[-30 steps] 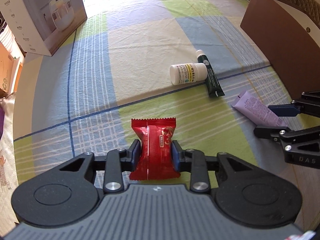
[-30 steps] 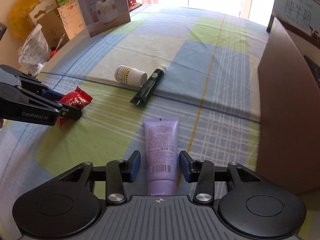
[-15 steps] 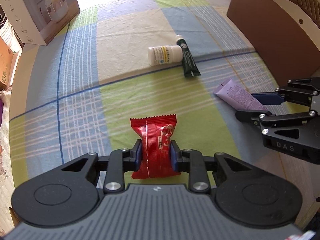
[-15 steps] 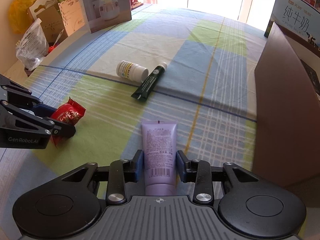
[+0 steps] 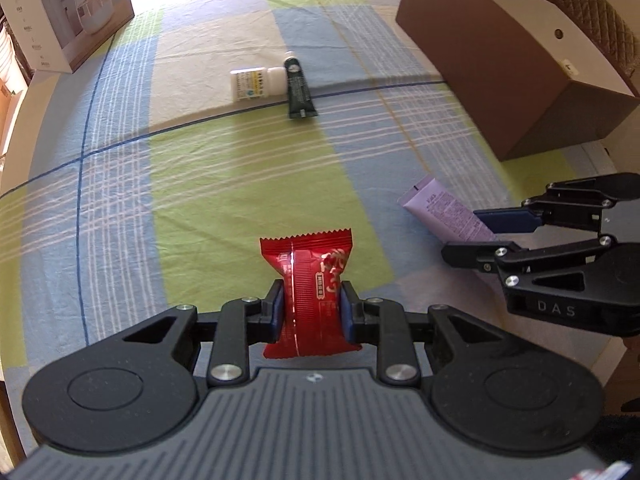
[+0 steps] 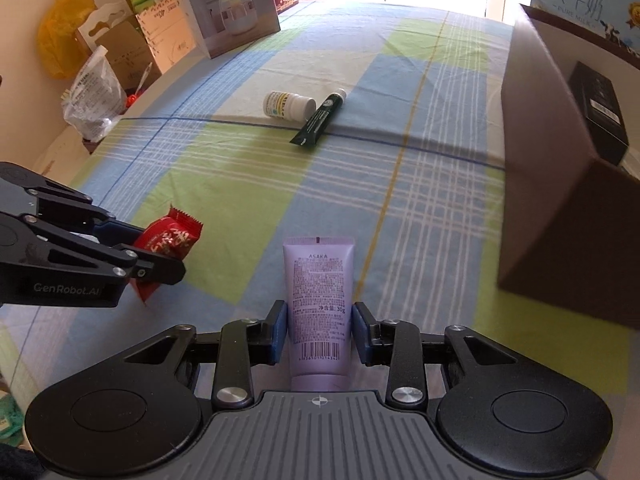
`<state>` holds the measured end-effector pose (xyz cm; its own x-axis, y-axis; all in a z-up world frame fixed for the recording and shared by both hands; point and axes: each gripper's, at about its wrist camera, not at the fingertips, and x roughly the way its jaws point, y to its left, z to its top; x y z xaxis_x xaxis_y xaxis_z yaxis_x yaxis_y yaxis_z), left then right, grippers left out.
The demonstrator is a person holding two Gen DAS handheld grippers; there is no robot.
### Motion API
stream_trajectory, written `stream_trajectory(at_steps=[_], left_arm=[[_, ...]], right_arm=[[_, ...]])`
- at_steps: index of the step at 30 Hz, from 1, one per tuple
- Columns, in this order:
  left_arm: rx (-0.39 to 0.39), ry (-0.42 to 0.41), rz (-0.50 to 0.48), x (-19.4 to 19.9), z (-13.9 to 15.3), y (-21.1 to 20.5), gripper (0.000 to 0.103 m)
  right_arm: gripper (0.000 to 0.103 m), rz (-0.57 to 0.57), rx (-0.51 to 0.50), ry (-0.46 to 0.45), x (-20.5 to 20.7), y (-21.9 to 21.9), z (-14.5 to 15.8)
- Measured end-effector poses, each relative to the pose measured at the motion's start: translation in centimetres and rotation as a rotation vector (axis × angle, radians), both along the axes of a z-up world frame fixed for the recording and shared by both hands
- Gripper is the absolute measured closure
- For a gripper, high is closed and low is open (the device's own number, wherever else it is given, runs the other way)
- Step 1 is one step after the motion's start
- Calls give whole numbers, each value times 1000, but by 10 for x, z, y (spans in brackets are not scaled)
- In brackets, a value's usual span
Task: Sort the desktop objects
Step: 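Carry the red packet and the purple tube with both tools over the brown box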
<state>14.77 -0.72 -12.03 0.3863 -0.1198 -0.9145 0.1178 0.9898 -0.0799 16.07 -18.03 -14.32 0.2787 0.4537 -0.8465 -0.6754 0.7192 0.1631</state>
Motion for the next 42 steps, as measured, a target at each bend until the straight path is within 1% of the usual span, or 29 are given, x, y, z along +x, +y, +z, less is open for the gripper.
stream_trajectory(at_steps=[5, 10, 17, 21, 30, 36, 42], left_arm=[[-7, -38, -21, -5, 17, -23, 81], [-20, -95, -59, -4, 42, -51, 81], [-45, -188, -124, 3, 80, -94, 80], [-53, -227, -162, 10, 95, -120, 80], [-71, -294, -215, 34, 115, -172, 80], [-80, -324, -220, 55, 122, -199, 81], [-82, -336, -228, 77, 122, -226, 80]], right_arm=[[71, -15, 67, -5, -9, -26, 21], [71, -42, 125, -24, -14, -54, 44], [71, -103, 198, -67, -13, -95, 75], [71, -143, 228, -99, -8, -122, 92], [71, -236, 285, -171, 16, -182, 126], [71, -280, 300, -203, 41, -218, 139], [71, -302, 316, -227, 67, -243, 146]])
